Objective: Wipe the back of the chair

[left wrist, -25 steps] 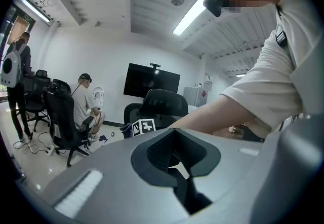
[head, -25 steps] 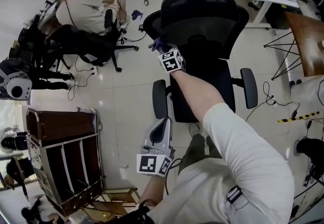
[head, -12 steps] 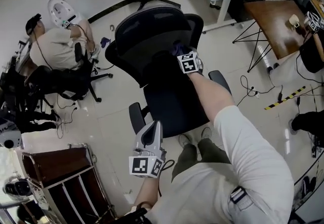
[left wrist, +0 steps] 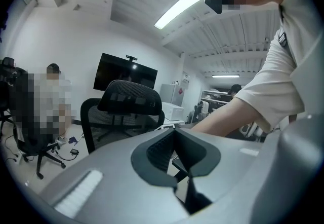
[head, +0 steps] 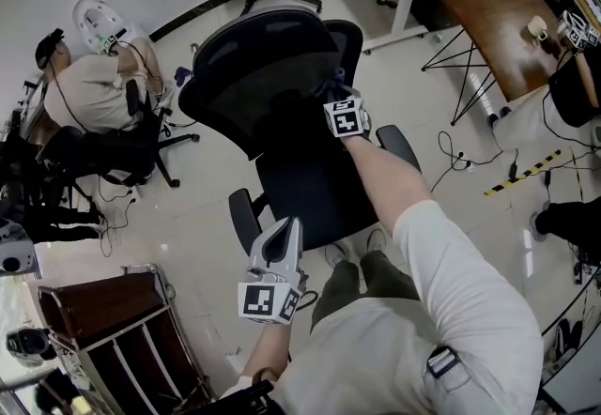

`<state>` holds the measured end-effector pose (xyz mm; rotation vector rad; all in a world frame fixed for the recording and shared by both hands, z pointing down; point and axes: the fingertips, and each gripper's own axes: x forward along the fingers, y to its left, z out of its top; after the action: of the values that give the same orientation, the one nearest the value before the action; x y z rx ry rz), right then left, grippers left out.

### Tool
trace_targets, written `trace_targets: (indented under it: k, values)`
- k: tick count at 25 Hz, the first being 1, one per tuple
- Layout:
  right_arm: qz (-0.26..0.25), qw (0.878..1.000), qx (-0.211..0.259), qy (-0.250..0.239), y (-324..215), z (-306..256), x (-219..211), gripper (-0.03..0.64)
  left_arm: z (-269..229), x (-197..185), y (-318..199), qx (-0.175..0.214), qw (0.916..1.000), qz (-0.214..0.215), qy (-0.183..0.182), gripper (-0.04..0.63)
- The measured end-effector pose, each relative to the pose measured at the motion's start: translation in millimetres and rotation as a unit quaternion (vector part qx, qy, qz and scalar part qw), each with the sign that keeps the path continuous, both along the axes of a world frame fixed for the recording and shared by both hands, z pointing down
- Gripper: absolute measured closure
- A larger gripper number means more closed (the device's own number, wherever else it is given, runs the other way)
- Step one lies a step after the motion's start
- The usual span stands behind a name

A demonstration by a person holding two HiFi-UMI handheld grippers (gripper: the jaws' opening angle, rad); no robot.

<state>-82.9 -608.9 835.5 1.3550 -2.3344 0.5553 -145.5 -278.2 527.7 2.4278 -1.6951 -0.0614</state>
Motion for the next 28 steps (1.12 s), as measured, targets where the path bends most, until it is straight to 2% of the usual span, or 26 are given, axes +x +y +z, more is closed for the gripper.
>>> trace_targets:
  k: [5, 8, 11, 14, 17, 20, 25, 28]
  values:
    - [-0.100, 0.994, -0.015, -0.030, 50, 9, -166, 0.584, -11, -41, -6, 0.006, 0.9992, -0.041, 0.005, 0.468]
    - [-0.153, 0.988, -0.007, -0.038, 57, 15, -243, 0.584, 0, -68, -11, -0.004, 0.9967, -0.080, 0.003, 0.468]
    - [-0.183, 0.982, -0.021, -0.035, 63, 43, -293, 0.584, 25, -99, 1, -0.024, 0.9924, -0.121, -0.002, 0.468]
    - [-0.186, 0.982, -0.033, -0.030, 62, 59, -307, 0.584, 44, -123, 17, -0.043, 0.9885, -0.145, -0.002, 0.468]
    - [-0.167, 0.985, -0.035, -0.026, 54, 63, -290, 0.584, 51, -132, 22, -0.049, 0.9880, -0.146, 0.002, 0.468]
    - [-0.127, 0.991, -0.037, -0.013, 35, 67, -236, 0.584, 40, -121, 10, -0.039, 0.9922, -0.118, 0.007, 0.468]
    - [-0.026, 0.999, -0.025, 0.013, -22, 55, -80, 0.584, 9, -69, -23, -0.020, 0.9984, -0.051, 0.012, 0.468]
    - [0.028, 0.998, -0.043, 0.025, -50, 64, 14, 0.584, 13, -32, -42, -0.027, 0.9994, -0.017, 0.013, 0.468]
